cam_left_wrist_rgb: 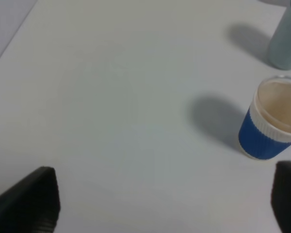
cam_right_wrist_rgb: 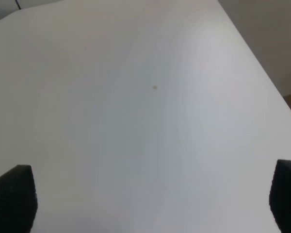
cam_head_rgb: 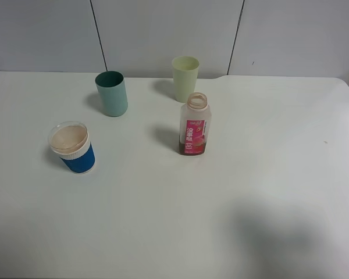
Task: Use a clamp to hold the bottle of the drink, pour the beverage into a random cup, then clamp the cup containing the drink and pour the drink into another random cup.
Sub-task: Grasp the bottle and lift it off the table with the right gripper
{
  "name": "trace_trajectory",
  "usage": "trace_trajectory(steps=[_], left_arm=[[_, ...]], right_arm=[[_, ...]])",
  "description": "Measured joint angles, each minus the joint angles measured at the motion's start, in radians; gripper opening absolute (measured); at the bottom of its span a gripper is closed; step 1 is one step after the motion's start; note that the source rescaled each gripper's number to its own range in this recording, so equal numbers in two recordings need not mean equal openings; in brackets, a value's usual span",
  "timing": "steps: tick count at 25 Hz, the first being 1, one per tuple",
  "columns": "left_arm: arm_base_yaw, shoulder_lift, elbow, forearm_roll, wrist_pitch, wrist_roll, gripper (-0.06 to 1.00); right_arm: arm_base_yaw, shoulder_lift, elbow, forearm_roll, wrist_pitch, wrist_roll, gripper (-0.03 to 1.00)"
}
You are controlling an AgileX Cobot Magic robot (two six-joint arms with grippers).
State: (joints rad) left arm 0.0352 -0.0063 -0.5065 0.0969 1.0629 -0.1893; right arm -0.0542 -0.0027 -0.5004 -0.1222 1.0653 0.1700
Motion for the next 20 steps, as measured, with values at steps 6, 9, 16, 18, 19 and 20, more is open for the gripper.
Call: trace_trajectory(steps=[6,9,16,18,19,20], left_arm=[[0.000,0.000,0.000,0.000,0.000,0.000,0.62],[0.000,0.000,0.000,0.000,0.000,0.000,0.62],[0.000,0.000,0.000,0.000,0.000,0.000,0.62],[0.000,0.000,0.000,0.000,0.000,0.000,0.62],[0.000,0.000,0.000,0.000,0.000,0.000,0.62],[0.000,0.000,0.000,0.000,0.000,0.000,0.62]], right_arm=[[0.000,0.000,0.000,0.000,0.000,0.000,0.92],[0.000,0.000,0.000,0.000,0.000,0.000,0.92],[0.000,0.000,0.000,0.000,0.000,0.000,0.92],[0.000,0.000,0.000,0.000,0.000,0.000,0.92],[0.000,0.000,0.000,0.000,0.000,0.000,0.92],[0.000,0.000,0.000,0.000,0.000,0.000,0.92]])
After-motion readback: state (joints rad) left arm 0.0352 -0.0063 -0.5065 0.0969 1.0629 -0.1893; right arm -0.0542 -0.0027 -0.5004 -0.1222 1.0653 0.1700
